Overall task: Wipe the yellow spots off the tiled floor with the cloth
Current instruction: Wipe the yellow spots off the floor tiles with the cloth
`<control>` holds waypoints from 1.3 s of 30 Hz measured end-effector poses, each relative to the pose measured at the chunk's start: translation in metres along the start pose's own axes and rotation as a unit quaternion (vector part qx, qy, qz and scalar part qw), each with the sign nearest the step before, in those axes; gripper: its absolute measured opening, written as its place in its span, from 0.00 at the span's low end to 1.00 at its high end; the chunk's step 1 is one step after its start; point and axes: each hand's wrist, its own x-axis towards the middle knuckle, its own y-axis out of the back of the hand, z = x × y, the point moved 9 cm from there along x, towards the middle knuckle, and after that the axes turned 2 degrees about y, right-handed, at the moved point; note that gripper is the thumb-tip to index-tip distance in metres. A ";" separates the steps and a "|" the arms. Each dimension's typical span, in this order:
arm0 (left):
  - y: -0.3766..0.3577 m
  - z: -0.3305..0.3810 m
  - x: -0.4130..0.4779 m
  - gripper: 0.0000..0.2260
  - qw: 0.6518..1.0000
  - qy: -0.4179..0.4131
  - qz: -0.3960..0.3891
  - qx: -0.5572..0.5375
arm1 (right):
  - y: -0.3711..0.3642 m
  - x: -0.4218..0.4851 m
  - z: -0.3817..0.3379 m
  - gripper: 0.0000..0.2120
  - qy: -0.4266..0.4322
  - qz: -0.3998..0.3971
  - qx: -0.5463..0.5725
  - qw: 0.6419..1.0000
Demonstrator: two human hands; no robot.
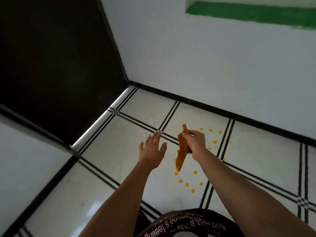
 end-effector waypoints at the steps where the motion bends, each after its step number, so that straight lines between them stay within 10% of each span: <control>1: 0.005 -0.006 0.015 0.25 1.000 -0.018 -0.007 0.016 | -0.009 0.004 -0.003 0.05 -0.004 0.011 0.014 1.000; 11: 0.016 -0.011 0.159 0.24 0.954 -0.246 -0.146 0.090 | -0.055 0.042 -0.029 0.15 -0.039 0.194 0.213 0.957; 17: -0.048 0.030 0.253 0.23 0.918 -0.310 -0.204 0.140 | -0.045 0.134 0.013 0.04 -0.086 0.280 0.252 0.922; 30: -0.380 0.069 0.519 0.24 0.871 -0.390 -0.231 0.188 | -0.017 0.474 0.232 0.11 -0.103 0.390 0.360 0.841; 39: -0.609 0.032 0.647 0.24 0.832 -0.459 -0.200 0.239 | -0.064 0.682 0.400 0.32 -0.152 0.318 -0.147 0.924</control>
